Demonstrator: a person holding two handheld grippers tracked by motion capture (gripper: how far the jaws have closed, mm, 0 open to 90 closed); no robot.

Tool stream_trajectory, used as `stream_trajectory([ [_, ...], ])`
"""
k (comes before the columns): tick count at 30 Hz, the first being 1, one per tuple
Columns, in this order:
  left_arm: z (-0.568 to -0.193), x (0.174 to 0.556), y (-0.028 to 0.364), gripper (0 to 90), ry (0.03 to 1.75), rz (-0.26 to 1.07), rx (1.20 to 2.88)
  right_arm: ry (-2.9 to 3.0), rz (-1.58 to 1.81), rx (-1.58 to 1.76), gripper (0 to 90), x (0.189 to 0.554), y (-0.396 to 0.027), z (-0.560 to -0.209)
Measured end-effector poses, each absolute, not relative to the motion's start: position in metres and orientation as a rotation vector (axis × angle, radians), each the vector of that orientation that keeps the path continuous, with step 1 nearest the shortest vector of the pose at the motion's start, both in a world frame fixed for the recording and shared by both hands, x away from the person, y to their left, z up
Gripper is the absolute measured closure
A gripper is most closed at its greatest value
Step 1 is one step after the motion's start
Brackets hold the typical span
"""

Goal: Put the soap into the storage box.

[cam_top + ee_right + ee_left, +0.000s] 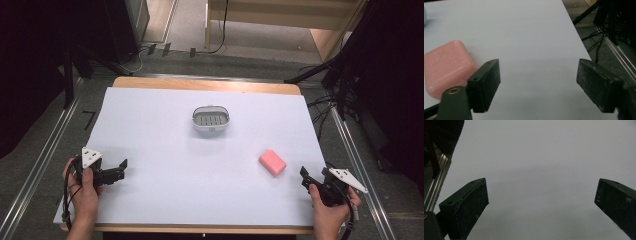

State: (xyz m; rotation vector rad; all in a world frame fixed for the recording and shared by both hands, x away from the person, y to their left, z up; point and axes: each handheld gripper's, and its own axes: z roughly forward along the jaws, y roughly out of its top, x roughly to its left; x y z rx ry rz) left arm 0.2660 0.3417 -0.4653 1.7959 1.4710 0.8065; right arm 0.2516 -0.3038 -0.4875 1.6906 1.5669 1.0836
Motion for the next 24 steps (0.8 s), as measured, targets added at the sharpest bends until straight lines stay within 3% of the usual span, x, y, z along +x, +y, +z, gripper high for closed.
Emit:
stream_trajectory([
  [7,-0.465,0.265,0.341,0.0,1.461,0.821,1.796,1.704,1.055,1.561,44.6,0.257,-0.297,-0.484],
  [10,-0.465,0.265,0.341,0.0,1.457,0.819,1.795,1.799,1.042,1.569,44.9,0.261,-0.295,-0.478],
  [13,-0.465,0.265,0.340,0.0,1.462,0.823,1.798,1.931,0.989,1.537,35.9,0.264,-0.289,-0.471],
  [20,-0.466,0.265,0.339,0.0,1.455,0.829,1.811,2.116,0.829,1.476,24.4,0.268,-0.280,-0.465],
  [21,-0.465,0.265,0.339,0.0,1.458,0.829,1.814,2.190,0.809,1.454,17.4,0.271,-0.279,-0.460],
  [24,-0.466,0.265,0.339,0.0,1.456,0.829,1.811,2.282,0.777,1.436,13.9,0.275,-0.276,-0.454],
])
